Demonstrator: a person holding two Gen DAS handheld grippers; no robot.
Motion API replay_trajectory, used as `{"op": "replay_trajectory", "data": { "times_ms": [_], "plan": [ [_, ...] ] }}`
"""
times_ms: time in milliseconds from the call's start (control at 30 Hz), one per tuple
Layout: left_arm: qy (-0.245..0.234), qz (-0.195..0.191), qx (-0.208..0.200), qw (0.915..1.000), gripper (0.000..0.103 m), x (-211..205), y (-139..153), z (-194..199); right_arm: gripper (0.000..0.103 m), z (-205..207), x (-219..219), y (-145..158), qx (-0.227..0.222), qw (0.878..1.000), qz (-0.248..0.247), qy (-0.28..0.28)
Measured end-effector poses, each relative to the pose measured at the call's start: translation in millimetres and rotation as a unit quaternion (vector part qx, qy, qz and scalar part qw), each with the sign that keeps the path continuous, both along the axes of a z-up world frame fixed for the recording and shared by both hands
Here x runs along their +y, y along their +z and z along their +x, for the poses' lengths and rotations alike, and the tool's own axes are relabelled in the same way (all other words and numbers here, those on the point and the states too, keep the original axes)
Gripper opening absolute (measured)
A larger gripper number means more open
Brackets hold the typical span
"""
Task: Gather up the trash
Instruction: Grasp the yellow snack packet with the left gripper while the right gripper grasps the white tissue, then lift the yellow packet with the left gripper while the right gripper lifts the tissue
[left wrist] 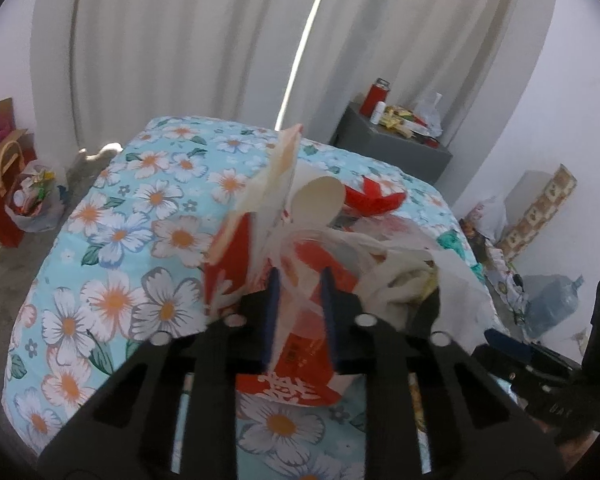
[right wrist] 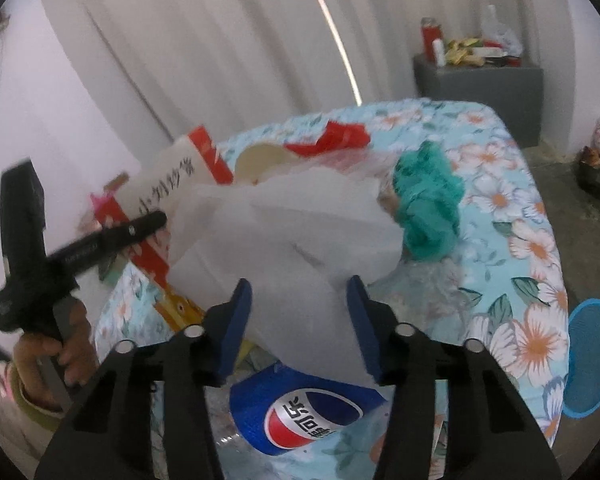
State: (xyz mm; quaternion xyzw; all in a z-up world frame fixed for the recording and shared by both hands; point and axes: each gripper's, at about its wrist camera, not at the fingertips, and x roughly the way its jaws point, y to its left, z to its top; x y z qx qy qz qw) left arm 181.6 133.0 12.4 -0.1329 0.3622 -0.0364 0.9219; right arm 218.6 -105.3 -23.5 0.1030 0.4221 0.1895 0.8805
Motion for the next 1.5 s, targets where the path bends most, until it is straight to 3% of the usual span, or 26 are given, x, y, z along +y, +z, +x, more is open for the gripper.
{"op": "replay_trajectory", "data": {
  "times_ms": [67,133,233,567,867,1000,1100,1167,1233,1333,1400,1500],
  "plan": [
    [0.005,0.007,-0.005,1.0,0.007,0.6,0.4,-1.2,0.031,-1.0,2.4,-0.4,-0.001,1.0,-0.014,0.006],
    [0.008,0.009,-0.01,0.9999,0.003,0.4,1.6,-2.3,0.014,-3.4,1.7,-2.0,-0.003,1.0,-0.02,0.01],
    [0.013,0.019,-0.023,0.9995,0.0,-1.8,5.2,-7.2,0.005,-7.4,-1.1,1.4,-0.016,1.0,-0.019,0.009],
    [0.011,0.019,-0.087,0.996,0.0,-12.3,37.4,-38.9,0.002,-40.1,-19.6,55.2,-0.104,0.994,0.044,0.001],
    [-0.001,0.01,-0.151,0.9884,0.0,-15.5,74.6,-69.6,0.002,-83.5,-66.0,105.1,-0.176,0.977,0.105,-0.055],
    [-0.011,0.0,-0.135,0.9908,0.0,-15.1,77.2,-72.1,0.002,-105.8,-85.0,119.4,-0.204,0.969,0.112,-0.083],
    [-0.033,-0.003,-0.078,0.9964,0.001,-16.4,63.0,-63.3,0.002,-121.3,-96.6,122.5,-0.215,0.965,0.116,-0.1],
    [-0.047,-0.019,-0.039,0.998,0.017,-16.6,50.5,-56.9,0.002,-129.3,-103.6,121.6,-0.215,0.963,0.118,-0.109],
    [-0.049,-0.048,-0.009,0.9976,0.018,-14.4,35.4,-51.9,0.002,-136.2,-109.9,117.6,-0.212,0.963,0.12,-0.116],
    [-0.084,-0.047,-0.014,0.9952,0.027,-24.5,24.7,-52.7,0.002,-143.0,-116.5,107.0,-0.201,0.963,0.126,-0.128],
    [-0.127,-0.059,-0.014,0.99,0.042,-34.3,19.5,-52.1,0.002,-146.9,-120.9,100.6,-0.194,0.963,0.129,-0.134],
    [-0.175,-0.045,0.002,0.9835,0.054,-51.9,5.8,-48.0,0.002,-145.6,-126.0,87.8,-0.18,0.963,0.14,-0.141]
  ]
}}
